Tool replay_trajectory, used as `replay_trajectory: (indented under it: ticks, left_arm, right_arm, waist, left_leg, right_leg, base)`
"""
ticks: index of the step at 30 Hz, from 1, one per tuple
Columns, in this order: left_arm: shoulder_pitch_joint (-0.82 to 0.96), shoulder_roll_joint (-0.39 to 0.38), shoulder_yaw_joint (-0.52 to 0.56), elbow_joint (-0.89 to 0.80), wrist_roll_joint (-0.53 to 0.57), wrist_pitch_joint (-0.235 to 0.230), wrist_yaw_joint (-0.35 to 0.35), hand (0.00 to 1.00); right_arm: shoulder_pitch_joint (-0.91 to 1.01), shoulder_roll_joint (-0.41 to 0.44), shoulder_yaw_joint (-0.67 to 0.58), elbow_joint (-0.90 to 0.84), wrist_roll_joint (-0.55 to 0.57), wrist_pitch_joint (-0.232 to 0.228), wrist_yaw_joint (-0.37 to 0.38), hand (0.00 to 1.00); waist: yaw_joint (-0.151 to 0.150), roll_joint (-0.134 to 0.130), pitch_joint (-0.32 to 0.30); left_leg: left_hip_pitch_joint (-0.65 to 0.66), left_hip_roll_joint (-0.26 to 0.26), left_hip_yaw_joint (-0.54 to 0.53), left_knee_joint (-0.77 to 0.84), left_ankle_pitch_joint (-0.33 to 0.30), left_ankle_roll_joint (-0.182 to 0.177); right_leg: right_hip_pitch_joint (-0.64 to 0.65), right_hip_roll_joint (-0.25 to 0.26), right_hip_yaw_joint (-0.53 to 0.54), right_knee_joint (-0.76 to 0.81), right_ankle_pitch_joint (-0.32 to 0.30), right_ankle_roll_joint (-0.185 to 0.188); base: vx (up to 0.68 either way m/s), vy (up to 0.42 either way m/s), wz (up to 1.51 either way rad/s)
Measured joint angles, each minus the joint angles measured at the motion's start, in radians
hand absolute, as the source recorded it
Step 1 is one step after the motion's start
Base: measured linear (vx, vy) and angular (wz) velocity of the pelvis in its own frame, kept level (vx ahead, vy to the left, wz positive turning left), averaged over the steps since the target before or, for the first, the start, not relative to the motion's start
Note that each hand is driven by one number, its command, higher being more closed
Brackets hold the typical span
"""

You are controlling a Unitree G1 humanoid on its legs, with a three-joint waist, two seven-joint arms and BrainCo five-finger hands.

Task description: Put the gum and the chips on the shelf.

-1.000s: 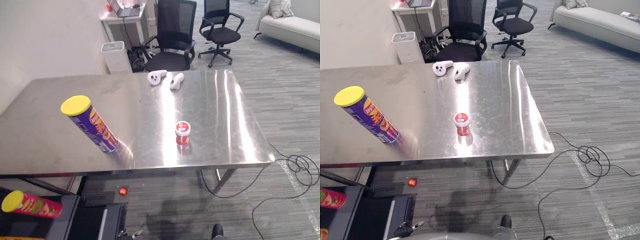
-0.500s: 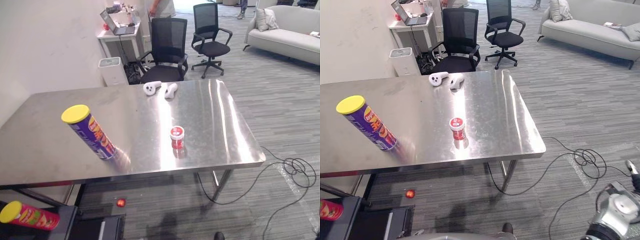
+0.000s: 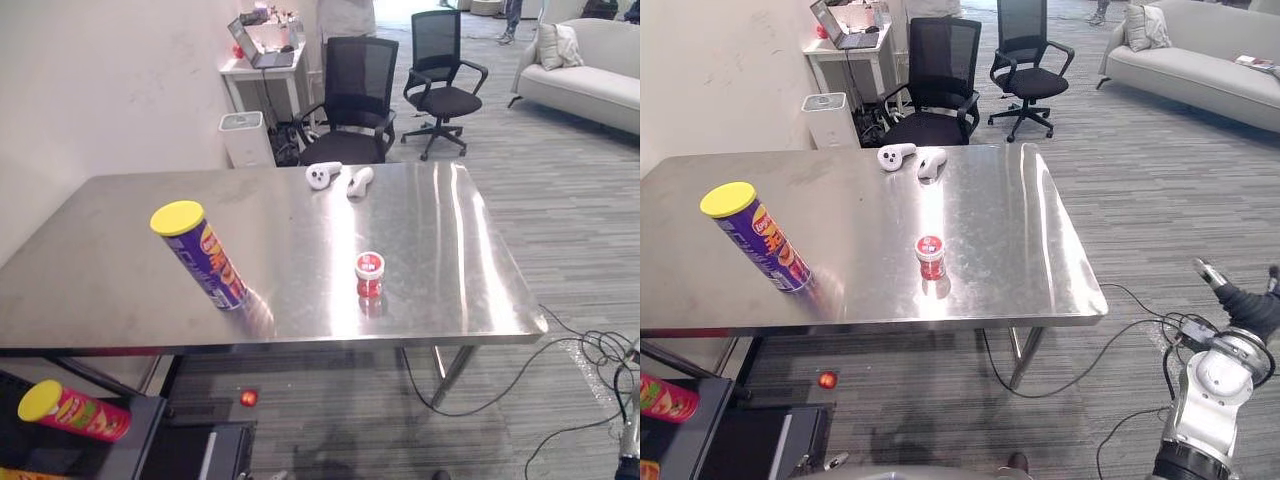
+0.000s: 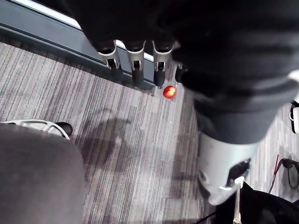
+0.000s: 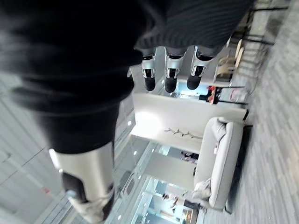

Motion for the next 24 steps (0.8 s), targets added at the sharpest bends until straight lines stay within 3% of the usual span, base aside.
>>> replay_trajectory:
  ticks: [9,24]
  left_arm:
    - [0.007,0.021,-0.024,0.000,0.000,-0.001,-0.010,0.00]
    - [0.005,0.042,-0.070,0.002,0.002,-0.001,-0.011,0.00]
  right_arm:
    - [0.045,-0.009,0.217,-0.069,0.062,-0.038,0.180,0.00]
    - [0.035,-0.015,0.408,-0.045,0.082,-0.038,0.229,0.00]
  waist:
    - [0.005,-0.019,0.014]
    - [0.041,-0.018,0.048]
  left_leg:
    - [-0.005,0.000,-0.016,0.000,0.001,0.002]
    - [-0.041,-0.003,-0.060,0.001,0.010,0.008]
  right_leg:
    - [0.006,-0.001,-0.026,0.005,0.000,0.000]
    - [0.005,-0.006,-0.079,0.005,0.000,0.000]
  base:
    - [-0.01,-0.020,0.04]
    - [0.00,-0.014,0.08]
